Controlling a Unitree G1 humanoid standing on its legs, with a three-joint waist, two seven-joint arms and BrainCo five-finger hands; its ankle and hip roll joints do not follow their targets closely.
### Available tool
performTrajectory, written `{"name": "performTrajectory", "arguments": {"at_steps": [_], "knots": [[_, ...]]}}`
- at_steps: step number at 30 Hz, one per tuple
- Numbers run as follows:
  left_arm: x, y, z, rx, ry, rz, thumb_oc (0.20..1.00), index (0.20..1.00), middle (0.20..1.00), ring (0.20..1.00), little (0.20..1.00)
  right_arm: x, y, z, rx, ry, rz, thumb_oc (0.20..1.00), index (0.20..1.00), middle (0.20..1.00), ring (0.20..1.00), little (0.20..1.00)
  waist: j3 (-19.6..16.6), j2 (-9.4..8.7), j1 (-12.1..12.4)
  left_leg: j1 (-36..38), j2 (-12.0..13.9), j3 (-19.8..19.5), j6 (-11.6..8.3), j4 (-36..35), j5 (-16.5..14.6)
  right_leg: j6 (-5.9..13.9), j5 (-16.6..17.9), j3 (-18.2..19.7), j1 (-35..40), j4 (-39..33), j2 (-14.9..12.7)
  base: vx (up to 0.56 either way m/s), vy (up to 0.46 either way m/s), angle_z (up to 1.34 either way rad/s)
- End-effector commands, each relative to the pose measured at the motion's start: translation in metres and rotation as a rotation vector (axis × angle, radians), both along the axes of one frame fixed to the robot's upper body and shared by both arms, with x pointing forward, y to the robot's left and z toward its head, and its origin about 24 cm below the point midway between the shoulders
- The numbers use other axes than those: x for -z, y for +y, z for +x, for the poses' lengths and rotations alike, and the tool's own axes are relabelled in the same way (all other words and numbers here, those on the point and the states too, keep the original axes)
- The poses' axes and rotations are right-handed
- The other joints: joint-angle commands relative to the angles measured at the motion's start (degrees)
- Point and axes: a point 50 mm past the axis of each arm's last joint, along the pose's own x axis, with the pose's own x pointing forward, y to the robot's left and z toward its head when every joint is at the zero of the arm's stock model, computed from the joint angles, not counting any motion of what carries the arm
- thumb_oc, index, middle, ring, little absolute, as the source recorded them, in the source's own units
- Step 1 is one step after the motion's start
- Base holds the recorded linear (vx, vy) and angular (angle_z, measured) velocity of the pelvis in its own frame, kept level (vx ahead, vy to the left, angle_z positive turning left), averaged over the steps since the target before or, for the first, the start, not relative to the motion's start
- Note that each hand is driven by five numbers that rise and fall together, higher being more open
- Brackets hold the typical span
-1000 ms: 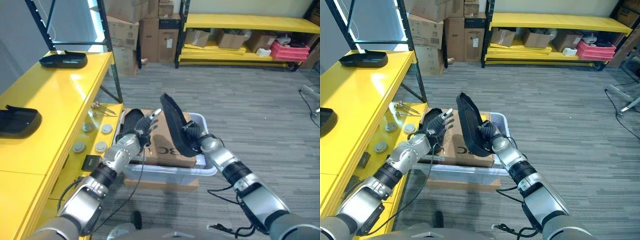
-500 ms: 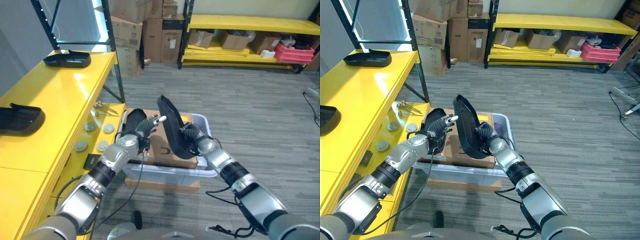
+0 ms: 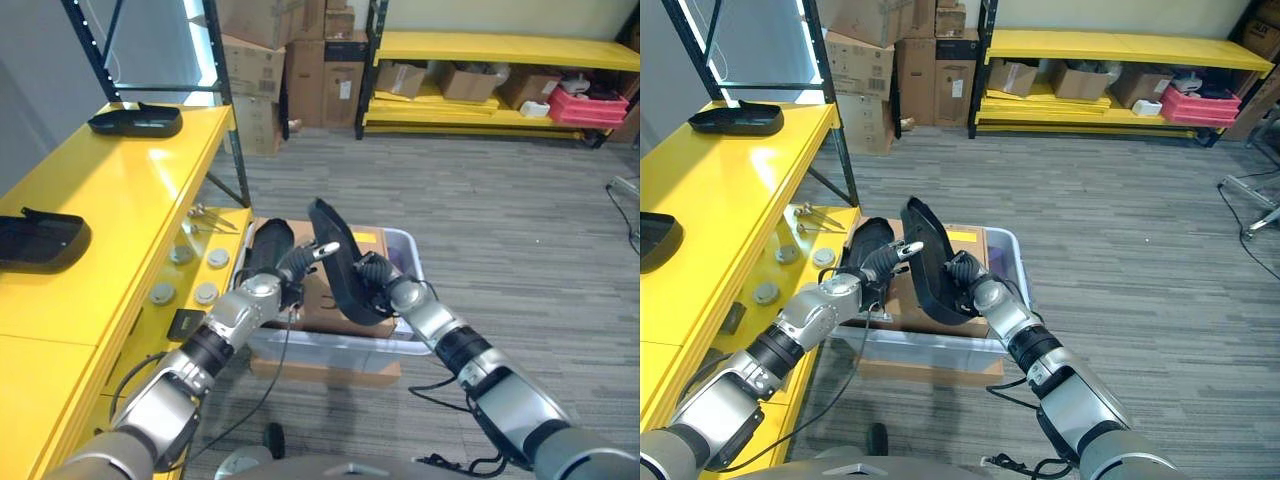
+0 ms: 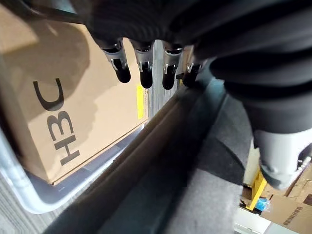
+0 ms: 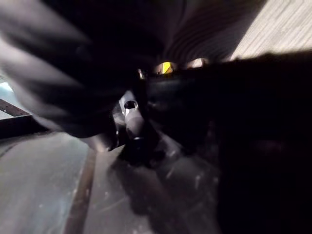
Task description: Move parts from the plastic box to the shelf.
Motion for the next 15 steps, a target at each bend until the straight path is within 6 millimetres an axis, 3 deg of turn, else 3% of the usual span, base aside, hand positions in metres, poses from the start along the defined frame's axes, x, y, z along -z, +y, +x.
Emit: {"name": "performTrajectory", "arguments": {"at_steps": [1,6,15], "knots": [[-0.035,-0.024,0.01,0.017,-0.115,-0.169,1.0,1.0,1.0,1.0,1.0,-0.03,0.017,0.02,-0.083,-0.114,-0.052,0.2,0.2,0.2,0.2,0.2,-2.31,-0.82,1.92,4.38,1.09,0.55,-1.57,1.7,-7.75,4.12,9.16,-0.59,-6.73,-2.31,-2.92,0.0,0.0,0.0],[-0.04,-0.026,0.007,0.065,-0.138,-0.169,1.0,1.0,1.0,1.0,1.0,-0.028,0.016,0.02,-0.079,-0.11,-0.069,0.2,0.2,0.2,0.2,0.2,-2.26,-0.78,2.2,4.34,1.12,0.45,-1.54,1.63,-7.7,4.0,9.1,-0.72,-6.7,-2.24,-2.83,0.0,0.0,0.0],[-0.035,-0.036,0.001,0.302,-0.282,0.132,1.0,1.0,1.0,1.0,1.0,-0.024,0.018,0.018,-0.08,-0.1,-0.055,0.2,0.2,0.2,0.2,0.2,-2.6,-0.73,1.71,4.54,1.16,0.32,-1.31,1.45,-7.88,4.14,8.77,-0.01,-6.8,-2.07,-2.7,0.0,0.0,0.0]]}}
